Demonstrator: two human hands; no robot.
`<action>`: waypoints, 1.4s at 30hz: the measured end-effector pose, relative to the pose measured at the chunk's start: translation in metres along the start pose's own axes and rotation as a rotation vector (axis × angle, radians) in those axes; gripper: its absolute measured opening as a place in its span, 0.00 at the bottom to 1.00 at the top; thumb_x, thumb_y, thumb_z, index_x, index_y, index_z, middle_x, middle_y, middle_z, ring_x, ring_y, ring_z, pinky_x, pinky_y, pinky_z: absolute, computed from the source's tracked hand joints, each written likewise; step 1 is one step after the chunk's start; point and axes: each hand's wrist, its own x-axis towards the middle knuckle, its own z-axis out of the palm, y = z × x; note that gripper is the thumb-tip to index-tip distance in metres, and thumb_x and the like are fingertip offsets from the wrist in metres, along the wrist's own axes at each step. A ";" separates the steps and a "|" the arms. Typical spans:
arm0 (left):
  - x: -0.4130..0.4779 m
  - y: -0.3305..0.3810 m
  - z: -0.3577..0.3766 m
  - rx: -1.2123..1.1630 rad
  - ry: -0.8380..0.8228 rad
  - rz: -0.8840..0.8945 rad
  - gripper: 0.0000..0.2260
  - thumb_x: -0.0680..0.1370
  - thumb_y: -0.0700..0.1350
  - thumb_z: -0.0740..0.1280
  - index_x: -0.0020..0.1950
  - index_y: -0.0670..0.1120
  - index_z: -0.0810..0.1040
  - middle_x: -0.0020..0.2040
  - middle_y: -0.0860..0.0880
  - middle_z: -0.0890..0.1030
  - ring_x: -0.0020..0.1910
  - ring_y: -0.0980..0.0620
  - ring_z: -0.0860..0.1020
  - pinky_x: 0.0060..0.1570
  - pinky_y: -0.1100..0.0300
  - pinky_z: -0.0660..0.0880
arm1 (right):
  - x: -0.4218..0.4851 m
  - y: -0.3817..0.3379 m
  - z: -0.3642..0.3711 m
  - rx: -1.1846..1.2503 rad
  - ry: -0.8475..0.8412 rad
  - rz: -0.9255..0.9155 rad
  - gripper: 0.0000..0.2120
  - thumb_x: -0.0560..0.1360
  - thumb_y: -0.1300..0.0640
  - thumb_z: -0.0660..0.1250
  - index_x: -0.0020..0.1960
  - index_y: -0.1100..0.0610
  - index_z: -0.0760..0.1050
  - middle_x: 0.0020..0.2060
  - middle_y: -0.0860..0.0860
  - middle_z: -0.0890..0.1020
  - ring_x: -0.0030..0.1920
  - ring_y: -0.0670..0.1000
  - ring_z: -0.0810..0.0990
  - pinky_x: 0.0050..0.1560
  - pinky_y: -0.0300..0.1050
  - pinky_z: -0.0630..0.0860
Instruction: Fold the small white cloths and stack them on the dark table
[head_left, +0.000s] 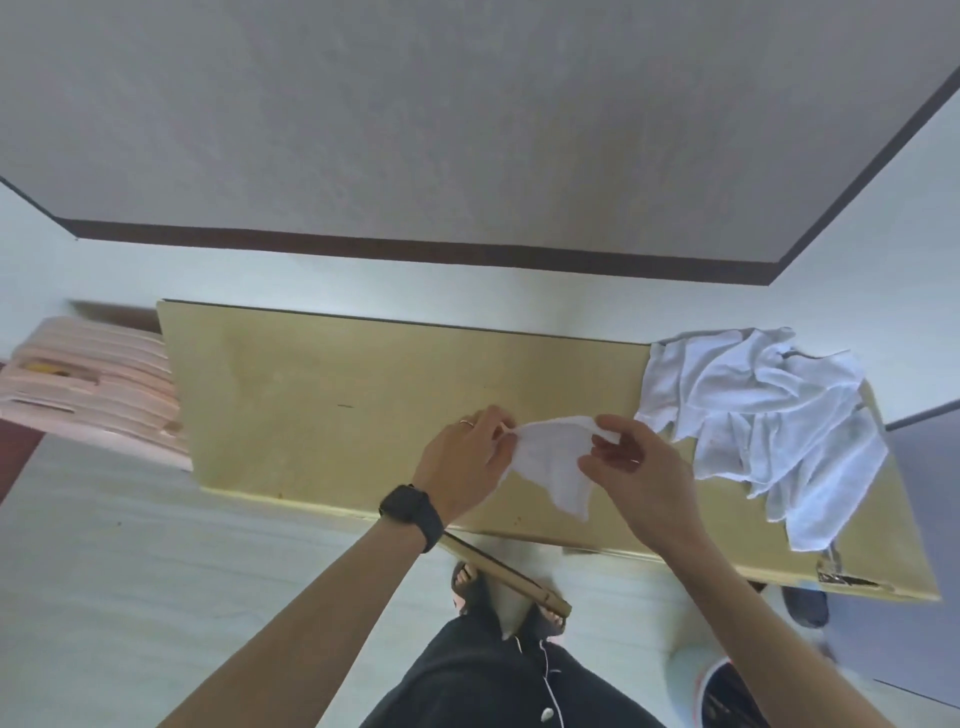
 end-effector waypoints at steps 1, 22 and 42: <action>0.000 -0.003 -0.002 0.018 -0.049 0.003 0.10 0.83 0.52 0.59 0.61 0.51 0.74 0.50 0.53 0.80 0.46 0.50 0.77 0.42 0.58 0.73 | -0.002 0.006 0.003 -0.089 0.032 -0.060 0.16 0.71 0.59 0.75 0.56 0.45 0.79 0.44 0.41 0.84 0.44 0.36 0.81 0.47 0.26 0.73; 0.009 -0.072 -0.046 0.333 -0.027 0.278 0.17 0.83 0.52 0.53 0.55 0.47 0.79 0.45 0.50 0.83 0.46 0.46 0.79 0.45 0.56 0.71 | 0.001 -0.002 0.028 -0.342 -0.122 -0.169 0.08 0.78 0.54 0.67 0.52 0.42 0.82 0.32 0.40 0.83 0.38 0.39 0.80 0.40 0.26 0.70; 0.091 -0.147 -0.108 0.034 0.066 0.022 0.08 0.81 0.48 0.64 0.58 0.53 0.80 0.49 0.58 0.81 0.47 0.57 0.79 0.49 0.59 0.76 | 0.104 -0.012 0.048 -0.633 0.133 -0.307 0.09 0.80 0.54 0.65 0.57 0.50 0.81 0.49 0.47 0.83 0.41 0.46 0.79 0.48 0.48 0.78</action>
